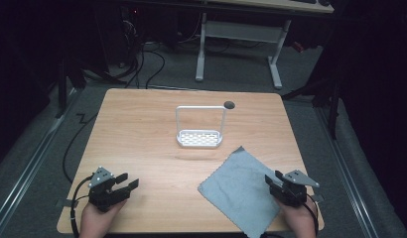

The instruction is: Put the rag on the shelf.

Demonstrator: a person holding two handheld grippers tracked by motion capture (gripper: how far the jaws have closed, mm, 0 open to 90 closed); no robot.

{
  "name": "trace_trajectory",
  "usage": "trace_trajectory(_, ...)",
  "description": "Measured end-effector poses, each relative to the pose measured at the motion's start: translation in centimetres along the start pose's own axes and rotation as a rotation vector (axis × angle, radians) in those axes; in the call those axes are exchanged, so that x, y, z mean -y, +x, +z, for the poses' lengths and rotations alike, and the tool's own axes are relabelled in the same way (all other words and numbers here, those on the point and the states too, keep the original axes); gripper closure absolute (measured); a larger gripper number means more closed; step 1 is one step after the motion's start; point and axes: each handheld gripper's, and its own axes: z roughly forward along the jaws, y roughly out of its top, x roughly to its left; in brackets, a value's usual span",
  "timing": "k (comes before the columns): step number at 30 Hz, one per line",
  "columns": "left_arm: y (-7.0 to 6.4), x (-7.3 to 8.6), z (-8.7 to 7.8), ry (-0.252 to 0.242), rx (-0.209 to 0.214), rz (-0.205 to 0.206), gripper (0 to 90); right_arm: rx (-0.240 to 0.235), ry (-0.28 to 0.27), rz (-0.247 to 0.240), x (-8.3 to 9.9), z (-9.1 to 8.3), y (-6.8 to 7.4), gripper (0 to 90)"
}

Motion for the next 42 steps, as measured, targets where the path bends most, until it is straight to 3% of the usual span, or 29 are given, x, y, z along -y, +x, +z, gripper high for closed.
trace_trajectory(7,0.1,0.0,0.3,-0.014,-0.004,-0.012,46.9,-0.104,-0.009,-0.028,0.1,-0.6,2.2,55.4)
trace_trajectory(9,0.2,-0.1,0.3,-0.02,-0.001,-0.018,49.0,-0.156,-0.011,-0.076,0.3,-1.3,3.5,68.8)
trace_trajectory(10,0.2,0.0,0.3,-0.015,0.0,-0.03,50.6,-0.236,-0.004,-0.122,0.5,-1.9,5.0,79.4)
trace_trajectory(11,0.2,0.0,0.3,-0.015,0.0,-0.03,52.2,-0.236,-0.004,-0.122,0.5,-1.9,5.0,79.4)
trace_trajectory(12,0.2,0.1,0.3,-0.013,0.001,-0.036,52.2,-0.283,0.002,-0.137,0.5,-1.9,5.8,83.3)
trace_trajectory(14,0.2,0.1,0.2,-0.009,0.007,-0.038,56.2,-0.329,0.032,-0.183,0.6,-1.7,7.4,88.7)
trace_trajectory(18,0.2,0.0,-0.1,-0.012,0.012,-0.037,60.9,-0.371,0.101,-0.218,0.6,-0.5,9.1,90.0)
trace_trajectory(22,0.1,0.0,-0.2,-0.012,0.018,-0.027,66.0,-0.373,0.182,-0.252,0.9,0.7,10.0,90.0)
trace_trajectory(25,0.1,0.2,-0.3,-0.007,0.022,-0.03,67.6,-0.383,0.177,-0.241,0.4,1.5,10.7,90.0)
trace_trajectory(28,0.1,0.4,-0.3,0.0,0.022,-0.031,67.6,-0.392,0.169,-0.268,-0.9,3.3,12.5,90.0)
trace_trajectory(29,0.2,0.4,-0.3,0.005,0.023,-0.032,67.6,-0.392,0.169,-0.268,-0.9,3.3,12.5,90.0)
trace_trajectory(31,0.1,0.5,-0.3,0.007,0.023,-0.032,67.7,-0.404,0.16,-0.266,-1.8,4.7,13.5,90.0)
trace_trajectory(32,0.0,0.5,-0.4,0.007,0.018,-0.028,68.1,-0.429,0.151,-0.241,-2.5,5.9,14.1,90.0)
trace_trajectory(34,-0.1,0.5,-0.4,0.008,0.018,-0.024,68.3,-0.422,0.128,-0.217,-3.0,6.2,13.9,90.0)
trace_trajectory(36,-0.3,0.6,-0.3,0.013,0.023,-0.02,68.8,-0.405,0.117,-0.225,-3.2,5.8,13.4,90.0)
trace_trajectory(37,-0.4,0.6,-0.2,0.016,0.025,-0.014,68.8,-0.376,0.101,-0.225,-3.3,5.3,12.6,90.0)
trace_trajectory(38,-0.6,0.6,0.0,0.022,0.028,-0.004,69.2,-0.348,0.087,-0.208,-3.3,4.8,11.4,90.0)
trace_trajectory(39,-0.6,0.6,0.1,0.027,0.027,0.002,69.4,-0.263,0.075,-0.167,-2.9,3.8,8.3,90.0)
trace_trajectory(40,-0.8,0.6,0.3,0.031,0.03,0.004,69.3,-0.212,0.078,-0.163,-2.5,3.4,6.8,90.0)
trace_trajectory(41,-0.9,0.6,0.4,0.034,0.035,0.006,69.3,-0.212,0.078,-0.163,-2.5,3.4,6.8,90.0)
trace_trajectory(42,-1.1,0.5,0.6,0.04,0.037,0.01,69.2,-0.169,0.09,-0.145,-2.0,3.1,5.4,90.0)
